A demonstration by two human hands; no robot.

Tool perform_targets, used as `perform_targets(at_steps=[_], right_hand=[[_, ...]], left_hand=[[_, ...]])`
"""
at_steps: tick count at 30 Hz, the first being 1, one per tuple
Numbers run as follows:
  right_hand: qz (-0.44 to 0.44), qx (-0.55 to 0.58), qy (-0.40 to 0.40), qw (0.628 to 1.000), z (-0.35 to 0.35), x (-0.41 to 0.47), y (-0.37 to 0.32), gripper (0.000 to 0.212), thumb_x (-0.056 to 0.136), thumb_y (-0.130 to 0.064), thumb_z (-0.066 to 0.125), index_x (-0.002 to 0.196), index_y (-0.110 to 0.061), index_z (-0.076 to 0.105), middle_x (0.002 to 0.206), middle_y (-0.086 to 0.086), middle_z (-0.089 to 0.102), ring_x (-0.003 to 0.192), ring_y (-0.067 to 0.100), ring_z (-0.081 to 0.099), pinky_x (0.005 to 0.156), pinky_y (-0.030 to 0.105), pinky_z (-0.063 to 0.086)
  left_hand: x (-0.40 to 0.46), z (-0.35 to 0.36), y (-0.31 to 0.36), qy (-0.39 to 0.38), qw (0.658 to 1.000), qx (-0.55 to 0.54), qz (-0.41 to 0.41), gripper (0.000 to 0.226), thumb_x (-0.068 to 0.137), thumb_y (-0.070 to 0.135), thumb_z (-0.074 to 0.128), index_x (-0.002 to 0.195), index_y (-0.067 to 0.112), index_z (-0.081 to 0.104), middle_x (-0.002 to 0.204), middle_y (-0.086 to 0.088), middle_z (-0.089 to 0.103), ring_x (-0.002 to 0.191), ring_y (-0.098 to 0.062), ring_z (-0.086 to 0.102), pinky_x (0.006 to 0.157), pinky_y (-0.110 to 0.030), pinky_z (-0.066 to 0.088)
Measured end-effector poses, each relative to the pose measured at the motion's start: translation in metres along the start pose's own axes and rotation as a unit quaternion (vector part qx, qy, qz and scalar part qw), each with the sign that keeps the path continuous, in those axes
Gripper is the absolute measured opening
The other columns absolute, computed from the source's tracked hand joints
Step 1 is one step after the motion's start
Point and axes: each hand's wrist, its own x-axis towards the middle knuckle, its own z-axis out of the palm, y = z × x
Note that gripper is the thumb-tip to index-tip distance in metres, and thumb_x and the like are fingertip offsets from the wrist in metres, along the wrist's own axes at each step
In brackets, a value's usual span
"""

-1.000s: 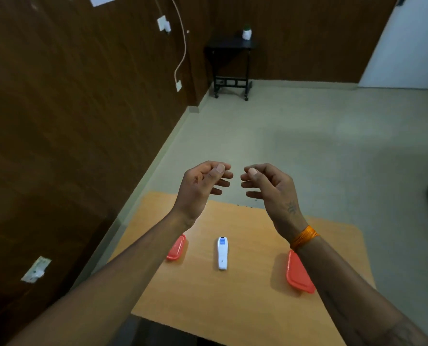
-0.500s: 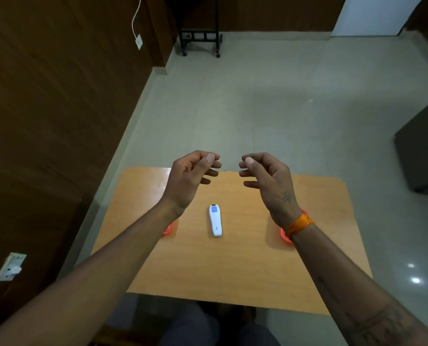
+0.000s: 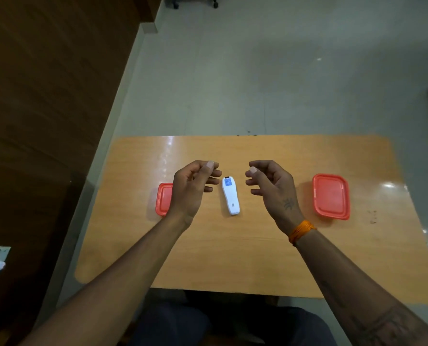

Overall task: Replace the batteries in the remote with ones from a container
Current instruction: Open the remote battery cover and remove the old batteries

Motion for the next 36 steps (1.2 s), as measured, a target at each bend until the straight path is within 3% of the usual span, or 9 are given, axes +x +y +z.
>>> perform_targets(at_steps=[5, 9, 17, 23, 25, 28, 32, 34, 36], right_hand=[[-0.001, -0.001, 0.027, 1.000, 0.027, 0.029, 0.107, 0.020, 0.095, -0.042, 0.065, 0.113, -0.035, 0.070, 0.100, -0.004, 0.077, 0.090, 0.013, 0.075, 0.080, 0.039, 0.065], [-0.013, -0.012, 0.044, 0.999, 0.042, 0.047, 0.187, 0.024, 0.094, -0.041, 0.065, 0.116, -0.032, 0.070, 0.097, -0.001, 0.076, 0.090, 0.016, 0.075, 0.085, 0.049, 0.063], [-0.052, -0.030, 0.114, 0.992, 0.051, 0.058, 0.284, 0.022, 0.094, -0.038, 0.067, 0.114, -0.028, 0.071, 0.095, 0.000, 0.076, 0.084, 0.015, 0.077, 0.073, 0.044, 0.063], [-0.100, -0.076, 0.157, 0.980, 0.052, 0.057, 0.307, 0.019, 0.092, -0.035, 0.067, 0.102, -0.022, 0.075, 0.093, -0.001, 0.076, 0.084, 0.019, 0.076, 0.066, 0.035, 0.060], [-0.093, -0.109, 0.169, 0.975, 0.052, 0.057, 0.307, 0.022, 0.091, -0.037, 0.066, 0.101, -0.022, 0.077, 0.093, -0.004, 0.075, 0.089, 0.020, 0.076, 0.073, 0.042, 0.063], [-0.063, -0.151, 0.161, 0.973, 0.053, 0.053, 0.304, 0.023, 0.090, -0.036, 0.066, 0.101, -0.020, 0.078, 0.091, -0.005, 0.076, 0.090, 0.021, 0.074, 0.084, 0.048, 0.063], [-0.048, -0.231, 0.127, 0.963, 0.059, 0.057, 0.293, 0.022, 0.089, -0.032, 0.067, 0.097, -0.017, 0.081, 0.096, 0.002, 0.078, 0.092, 0.023, 0.071, 0.084, 0.039, 0.060], [-0.028, -0.237, 0.125, 0.963, 0.062, 0.064, 0.288, 0.026, 0.087, -0.031, 0.065, 0.092, -0.011, 0.080, 0.095, 0.009, 0.079, 0.088, 0.029, 0.071, 0.080, 0.041, 0.061], [-0.019, -0.244, 0.114, 0.963, 0.068, 0.070, 0.285, 0.034, 0.083, -0.030, 0.062, 0.089, 0.000, 0.077, 0.086, 0.020, 0.075, 0.082, 0.040, 0.067, 0.066, 0.039, 0.055]], left_hand=[[0.034, -0.004, -0.103, -0.002, 1.000, -0.003, 0.002, 0.039, 0.089, 0.052, 0.061, 0.102, 0.019, 0.078, 0.099, -0.006, 0.081, 0.092, -0.024, 0.076, 0.074, -0.033, 0.059], [0.062, 0.003, -0.186, -0.003, 1.000, -0.011, 0.004, 0.030, 0.094, 0.042, 0.062, 0.101, 0.018, 0.078, 0.099, -0.008, 0.081, 0.087, -0.018, 0.075, 0.074, -0.034, 0.058], [0.084, 0.011, -0.300, -0.024, 0.998, -0.032, 0.051, 0.027, 0.098, 0.033, 0.062, 0.106, 0.012, 0.076, 0.099, -0.004, 0.081, 0.088, -0.019, 0.076, 0.071, -0.031, 0.059], [0.073, 0.015, -0.326, -0.006, 0.994, -0.029, 0.108, 0.018, 0.098, 0.025, 0.063, 0.101, 0.015, 0.077, 0.097, -0.003, 0.081, 0.083, -0.012, 0.075, 0.068, -0.027, 0.058], [0.069, 0.018, -0.327, 0.013, 0.994, -0.017, 0.109, 0.016, 0.098, 0.023, 0.062, 0.098, 0.018, 0.077, 0.095, -0.002, 0.080, 0.082, -0.011, 0.074, 0.069, -0.028, 0.059], [0.060, 0.025, -0.325, 0.047, 0.997, 0.004, 0.061, 0.017, 0.096, 0.020, 0.062, 0.089, 0.019, 0.077, 0.083, 0.000, 0.079, 0.075, -0.013, 0.073, 0.075, -0.034, 0.063], [0.055, 0.033, -0.315, 0.036, 0.997, 0.061, 0.006, 0.026, 0.092, 0.022, 0.062, 0.068, 0.028, 0.071, 0.068, 0.003, 0.077, 0.076, -0.021, 0.079, 0.083, -0.044, 0.066], [0.058, 0.038, -0.307, 0.032, 0.997, 0.077, -0.006, 0.030, 0.087, 0.021, 0.061, 0.060, 0.031, 0.069, 0.067, 0.007, 0.077, 0.074, -0.020, 0.079, 0.084, -0.045, 0.066], [0.063, 0.041, -0.302, 0.024, 0.996, 0.080, -0.027, 0.024, 0.080, 0.020, 0.057, 0.064, 0.027, 0.074, 0.070, 0.003, 0.079, 0.073, -0.021, 0.079, 0.084, -0.046, 0.066]])
